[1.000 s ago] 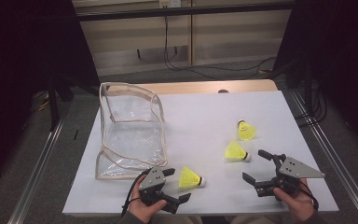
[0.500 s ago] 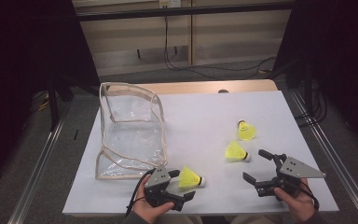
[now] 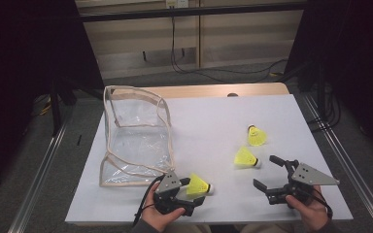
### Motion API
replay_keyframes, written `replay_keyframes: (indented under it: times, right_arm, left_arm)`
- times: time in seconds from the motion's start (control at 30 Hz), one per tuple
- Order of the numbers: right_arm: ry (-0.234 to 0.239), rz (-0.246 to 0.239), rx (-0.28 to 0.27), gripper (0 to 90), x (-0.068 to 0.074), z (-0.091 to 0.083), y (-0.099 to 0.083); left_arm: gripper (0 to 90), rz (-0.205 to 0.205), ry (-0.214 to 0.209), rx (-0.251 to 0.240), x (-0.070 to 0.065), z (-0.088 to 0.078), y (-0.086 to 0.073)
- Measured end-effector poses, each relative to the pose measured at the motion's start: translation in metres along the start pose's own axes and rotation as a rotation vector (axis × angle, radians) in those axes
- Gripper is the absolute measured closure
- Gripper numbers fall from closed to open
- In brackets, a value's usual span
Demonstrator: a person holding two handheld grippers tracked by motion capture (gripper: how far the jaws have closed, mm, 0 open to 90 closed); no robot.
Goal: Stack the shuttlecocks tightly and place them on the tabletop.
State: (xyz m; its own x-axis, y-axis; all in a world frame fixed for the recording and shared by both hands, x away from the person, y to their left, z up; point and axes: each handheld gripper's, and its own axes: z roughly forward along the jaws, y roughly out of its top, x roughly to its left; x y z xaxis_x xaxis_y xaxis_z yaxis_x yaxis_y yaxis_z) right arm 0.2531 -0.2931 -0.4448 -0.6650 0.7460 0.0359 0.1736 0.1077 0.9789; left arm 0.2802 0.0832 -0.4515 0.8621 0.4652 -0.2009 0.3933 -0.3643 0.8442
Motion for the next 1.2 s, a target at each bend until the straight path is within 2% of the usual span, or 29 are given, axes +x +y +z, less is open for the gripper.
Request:
replay_keyframes:
  times: [0.07,0.27,0.5,0.57,0.8,0.87,0.9,1.0,1.07,1.2]
  right_arm:
    - [0.001,0.001,0.0,1.5,0.0,0.0,0.0]
    - [0.002,-0.001,-0.006,1.5,0.0,0.0,0.0]
    - [0.001,0.0,-0.004,1.5,0.0,-0.001,0.0]
    - [0.003,0.0,-0.004,1.5,0.0,0.0,0.0]
    - [0.001,0.001,-0.007,1.5,-0.001,-0.001,0.001]
    - [0.0,0.001,-0.005,1.5,-0.001,-0.001,0.001]
    - [0.0,0.004,-0.005,1.5,-0.001,-0.002,0.001]
    - [0.0,0.007,-0.006,1.7,-0.001,-0.002,0.001]
    - [0.001,0.006,-0.011,1.7,-0.002,-0.002,0.001]
    - [-0.002,0.002,-0.014,1.7,-0.002,-0.003,0.001]
  left_arm:
    - [22.8,0.0,0.001,0.002,0.0,0.0,0.0]
    - [32.8,0.018,-0.004,0.025,-0.003,0.003,0.001]
    - [50.5,0.016,0.015,0.033,-0.005,0.004,0.002]
    - [52.3,0.026,0.018,0.042,-0.005,0.005,0.003]
    - [77.2,0.008,0.003,0.049,-0.007,0.008,0.005]
    - [82.0,0.005,0.002,0.045,-0.007,0.008,0.005]
    - [83.8,0.008,-0.015,0.053,-0.008,0.007,0.007]
    - [86.2,-0.006,-0.03,0.054,-0.009,0.009,0.009]
    - [86.2,0.002,-0.028,0.061,-0.01,0.009,0.01]
    - [86.5,-0.007,-0.034,0.051,-0.013,0.011,0.013]
